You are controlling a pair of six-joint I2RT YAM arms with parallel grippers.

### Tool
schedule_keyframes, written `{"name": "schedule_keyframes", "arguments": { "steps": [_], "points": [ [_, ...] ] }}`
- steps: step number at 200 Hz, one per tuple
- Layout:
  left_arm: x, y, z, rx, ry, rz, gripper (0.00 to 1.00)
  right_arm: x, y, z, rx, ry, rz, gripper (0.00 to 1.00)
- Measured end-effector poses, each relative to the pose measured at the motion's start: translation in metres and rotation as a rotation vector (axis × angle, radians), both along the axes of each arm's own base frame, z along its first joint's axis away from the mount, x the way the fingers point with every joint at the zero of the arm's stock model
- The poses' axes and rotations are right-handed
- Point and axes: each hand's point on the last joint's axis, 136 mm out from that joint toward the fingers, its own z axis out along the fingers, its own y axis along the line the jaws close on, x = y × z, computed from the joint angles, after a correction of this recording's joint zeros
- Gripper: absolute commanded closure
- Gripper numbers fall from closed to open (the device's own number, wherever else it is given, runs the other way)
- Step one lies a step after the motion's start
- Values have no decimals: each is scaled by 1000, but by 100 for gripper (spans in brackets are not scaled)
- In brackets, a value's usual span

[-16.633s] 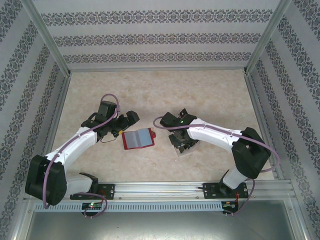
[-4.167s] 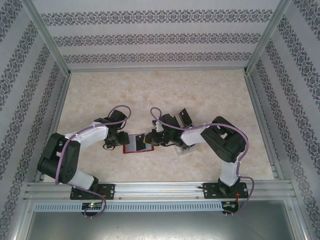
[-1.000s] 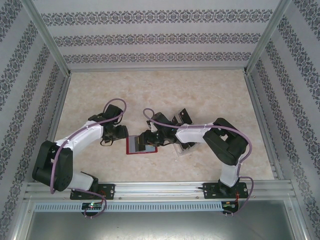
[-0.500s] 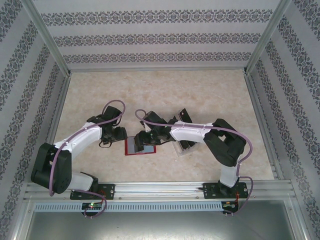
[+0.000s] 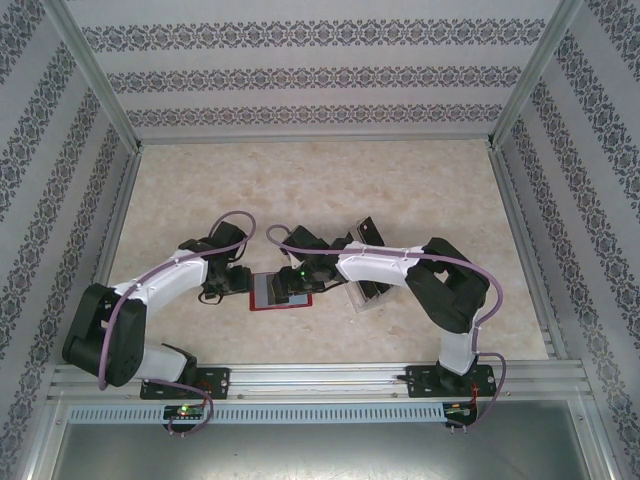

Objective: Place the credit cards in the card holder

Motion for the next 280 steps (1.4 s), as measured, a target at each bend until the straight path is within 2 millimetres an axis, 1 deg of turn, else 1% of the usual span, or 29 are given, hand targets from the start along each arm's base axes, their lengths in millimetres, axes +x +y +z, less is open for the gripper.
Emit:
{"name": "schedule_keyframes", "arguments": {
  "steps": [42,80,105,125,171,222,280],
  "points": [
    [-4,-1,-6,8,23,-10,32,2,3,-2,-3,3,1,50],
    [-6,-1,-11,8,29,-6,33,2,13,-1,5,-3,14,50],
    [-10,0,-16,10,44,-3,33,2,18,-3,4,2,22,50],
    [-10,0,-16,8,40,0,33,1,21,-5,1,4,27,51],
    [-9,0,-17,7,38,5,33,1,20,-5,-3,5,26,50],
    [-9,0,-17,7,37,7,33,1,15,-5,-15,-2,19,51],
    [-9,0,-17,9,36,8,33,3,13,3,-11,-26,9,51]
  ]
}}
